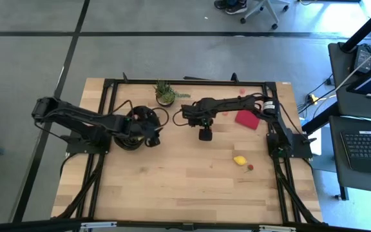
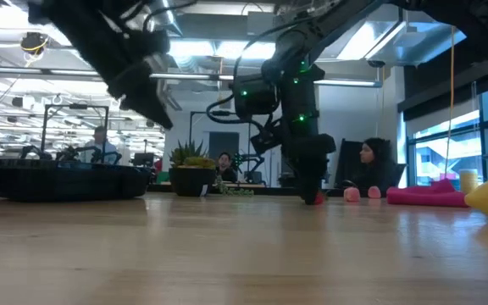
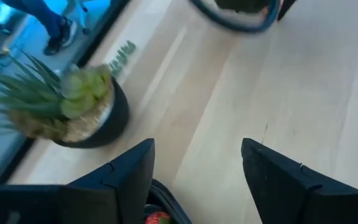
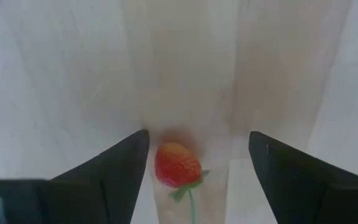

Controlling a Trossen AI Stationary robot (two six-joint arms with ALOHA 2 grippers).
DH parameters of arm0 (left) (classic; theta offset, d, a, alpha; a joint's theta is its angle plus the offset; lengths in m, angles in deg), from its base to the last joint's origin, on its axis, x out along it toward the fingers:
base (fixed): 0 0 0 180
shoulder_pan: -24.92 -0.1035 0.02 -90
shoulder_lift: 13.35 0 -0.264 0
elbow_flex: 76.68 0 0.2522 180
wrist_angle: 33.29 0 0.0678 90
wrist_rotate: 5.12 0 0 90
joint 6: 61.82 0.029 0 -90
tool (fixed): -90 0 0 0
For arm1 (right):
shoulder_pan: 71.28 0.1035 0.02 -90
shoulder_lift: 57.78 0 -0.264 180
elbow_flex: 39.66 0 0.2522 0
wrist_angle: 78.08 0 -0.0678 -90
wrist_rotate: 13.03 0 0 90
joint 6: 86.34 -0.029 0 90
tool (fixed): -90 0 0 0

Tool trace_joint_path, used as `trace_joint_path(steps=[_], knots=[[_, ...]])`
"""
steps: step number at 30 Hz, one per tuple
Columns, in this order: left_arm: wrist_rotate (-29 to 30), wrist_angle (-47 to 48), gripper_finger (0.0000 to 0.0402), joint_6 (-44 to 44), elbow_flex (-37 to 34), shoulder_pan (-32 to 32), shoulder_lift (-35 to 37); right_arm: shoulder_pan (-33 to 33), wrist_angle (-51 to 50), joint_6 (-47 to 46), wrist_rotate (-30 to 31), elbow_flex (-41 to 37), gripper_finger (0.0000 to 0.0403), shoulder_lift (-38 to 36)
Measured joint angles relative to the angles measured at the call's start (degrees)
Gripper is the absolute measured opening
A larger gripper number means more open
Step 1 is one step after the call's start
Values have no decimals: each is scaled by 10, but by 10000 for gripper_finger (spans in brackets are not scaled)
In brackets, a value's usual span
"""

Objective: Pick and placing Produce into tupperware
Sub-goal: Put the red strawberry into the black container

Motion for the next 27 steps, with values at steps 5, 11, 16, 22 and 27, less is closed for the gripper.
trace_joint_path(steps=[5,11,16,22,27], knots=[[-50,-78,228,-3,-60,-25,0,0,-5,-4,-1,-8,282,-1],[-92,-136,233,0,-95,-50,0,-1,-13,-4,-19,-9,282,0],[-92,-146,230,0,-95,-60,0,0,-33,-4,-23,-10,282,1],[-92,-167,232,8,-95,-60,0,0,-40,-2,-27,-10,264,2],[-92,-168,231,20,-95,-60,0,0,-38,-2,-28,-11,216,2]])
